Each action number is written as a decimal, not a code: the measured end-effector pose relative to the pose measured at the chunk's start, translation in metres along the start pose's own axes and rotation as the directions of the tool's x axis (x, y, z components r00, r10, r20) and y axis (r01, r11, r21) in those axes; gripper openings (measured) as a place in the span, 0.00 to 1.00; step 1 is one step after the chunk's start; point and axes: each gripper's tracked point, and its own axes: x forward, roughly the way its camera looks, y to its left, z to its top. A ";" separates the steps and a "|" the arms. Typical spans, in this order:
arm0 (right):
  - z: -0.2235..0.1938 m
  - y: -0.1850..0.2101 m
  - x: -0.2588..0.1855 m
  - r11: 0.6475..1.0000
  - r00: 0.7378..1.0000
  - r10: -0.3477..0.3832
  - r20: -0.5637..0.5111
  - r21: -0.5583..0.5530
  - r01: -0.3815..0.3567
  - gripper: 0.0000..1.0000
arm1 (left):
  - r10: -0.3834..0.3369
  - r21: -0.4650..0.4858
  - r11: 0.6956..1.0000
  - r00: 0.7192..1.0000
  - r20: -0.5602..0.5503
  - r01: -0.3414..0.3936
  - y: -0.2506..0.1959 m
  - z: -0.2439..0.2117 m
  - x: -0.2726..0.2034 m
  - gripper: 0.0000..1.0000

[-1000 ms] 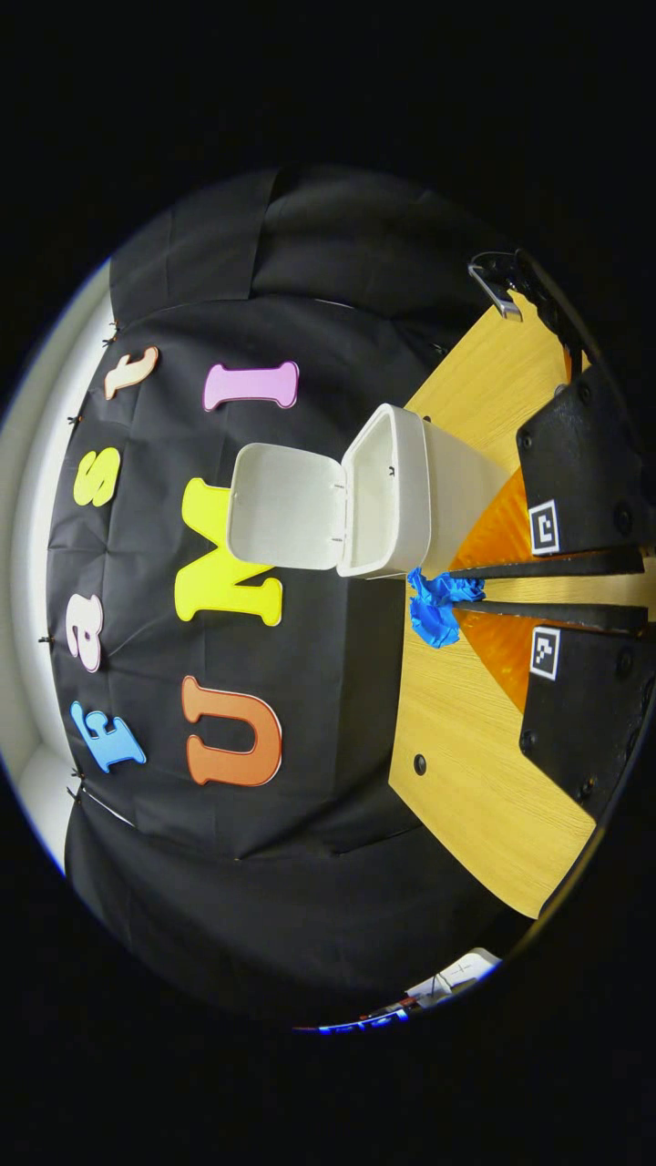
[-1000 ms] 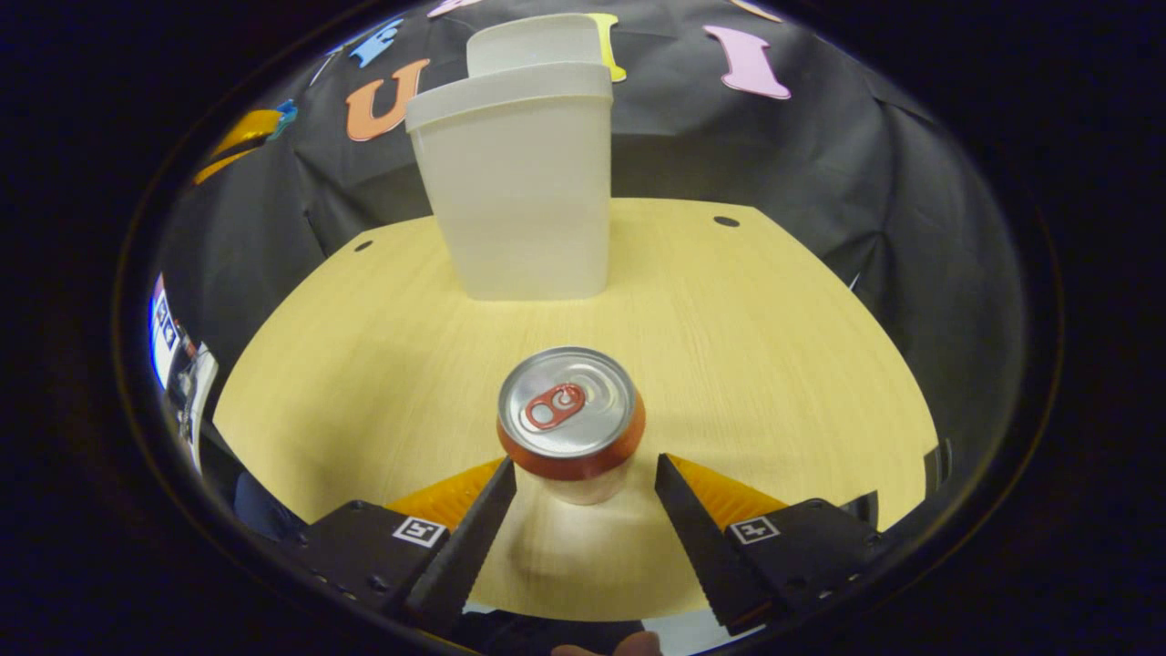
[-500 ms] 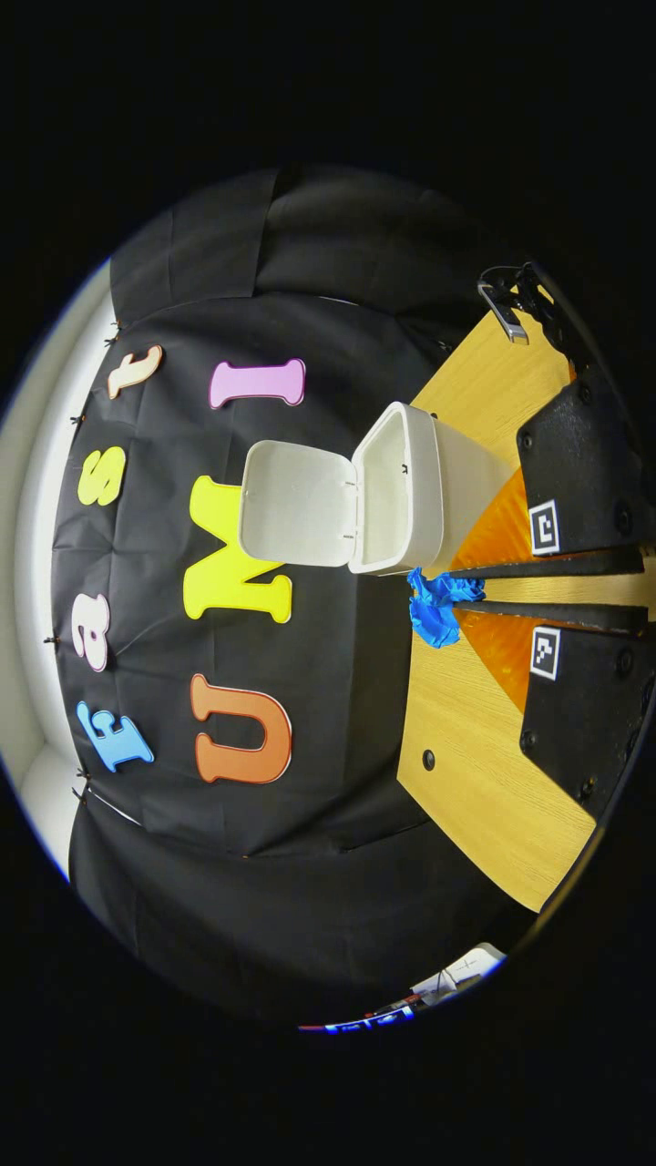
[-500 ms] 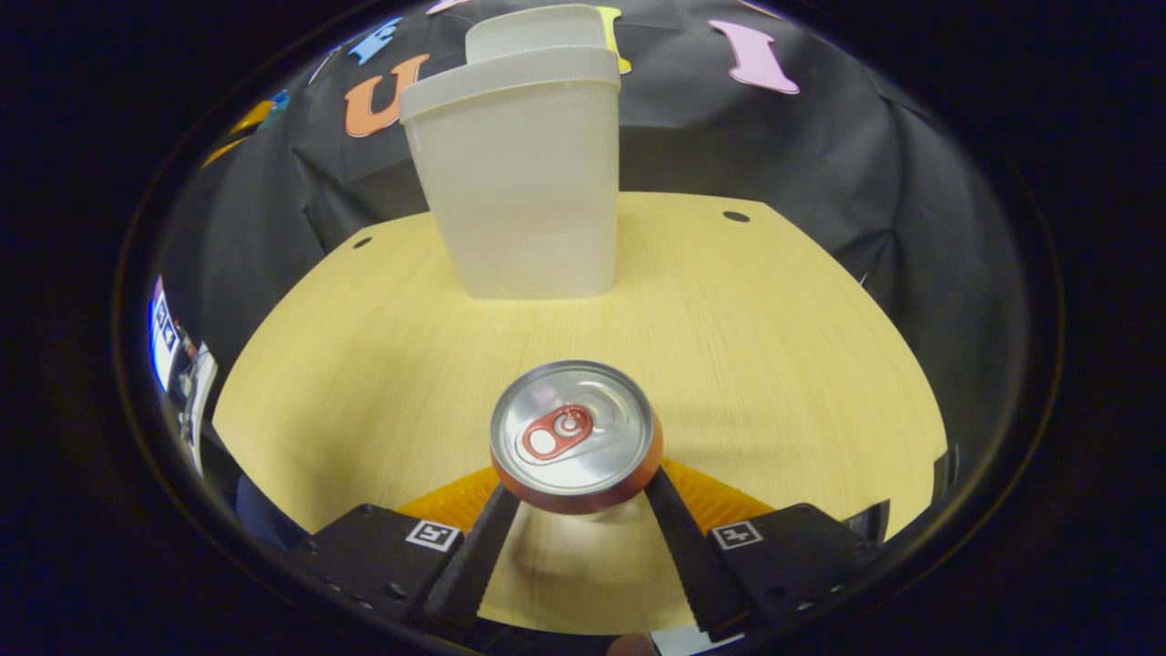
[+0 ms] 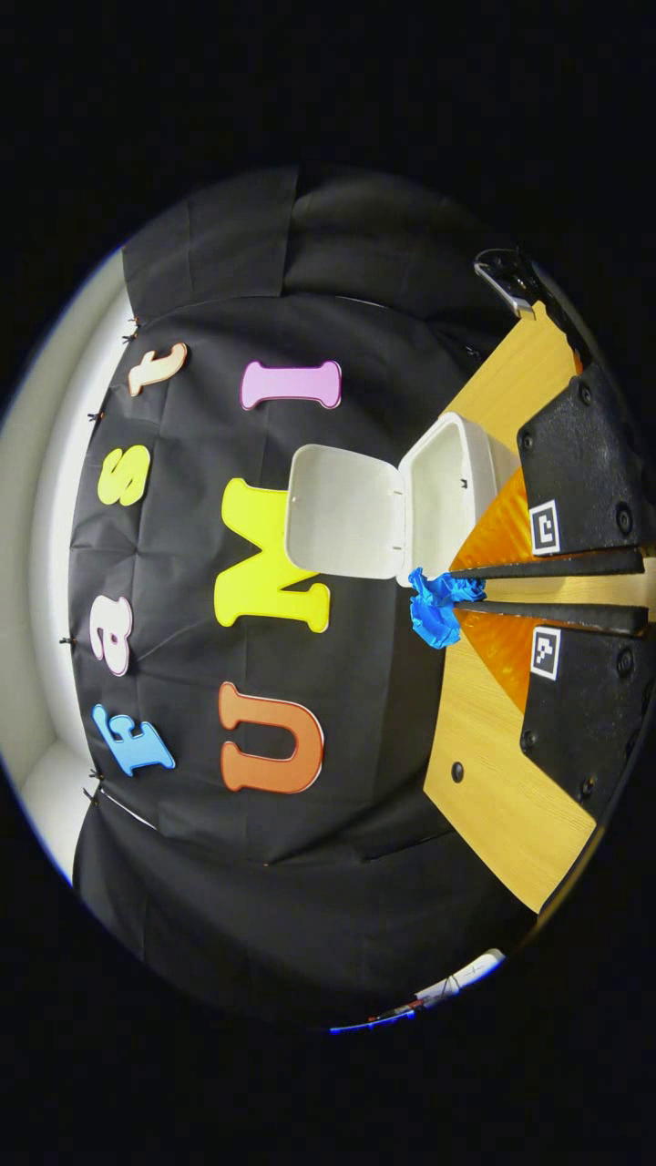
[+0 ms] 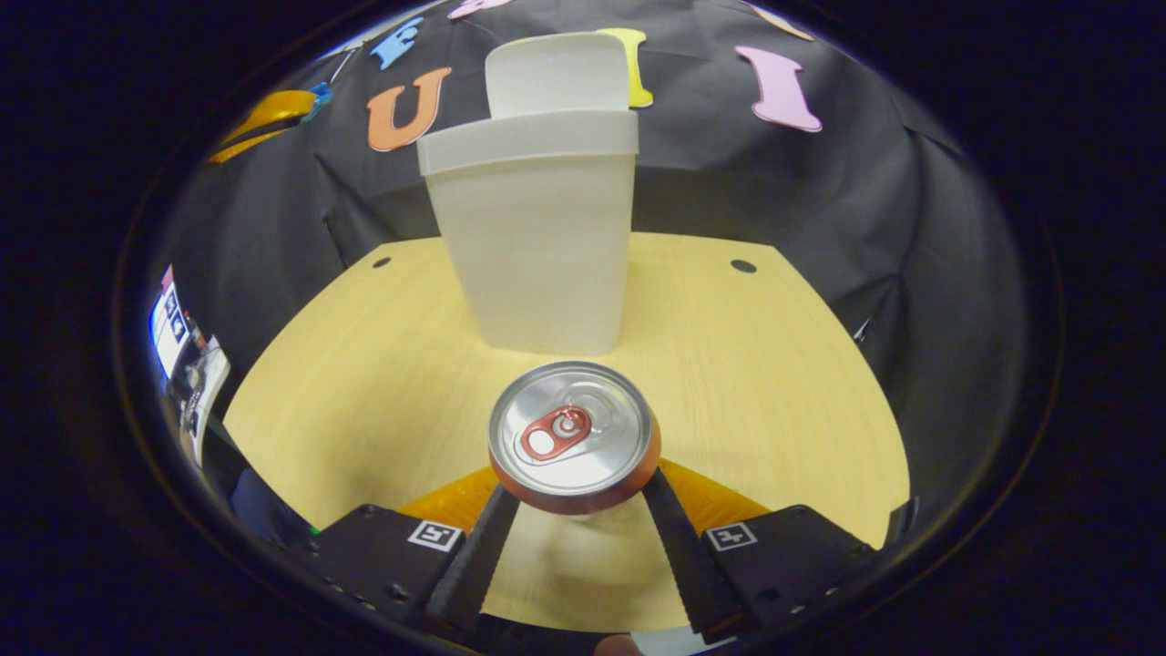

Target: Press the lid of the desktop garbage bin to open it, pick up the crumpled paper on the desktop and throw it into the bin, then pick up the pop can on the desktop and drop it into the bin, and finally close the garbage bin lid.

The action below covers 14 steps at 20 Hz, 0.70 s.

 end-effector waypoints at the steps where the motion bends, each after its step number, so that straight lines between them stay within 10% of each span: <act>1: 0.012 -0.005 -0.005 1.000 1.000 -0.003 0.014 0.009 0.003 0.81 | -0.008 0.006 1.000 1.000 0.019 0.008 -0.006 0.010 0.006 0.15; 14: 0.120 -0.066 -0.031 0.998 0.992 -0.036 0.125 0.062 0.029 0.81 | -0.041 0.034 0.999 0.996 0.074 0.038 -0.049 0.051 0.100 0.15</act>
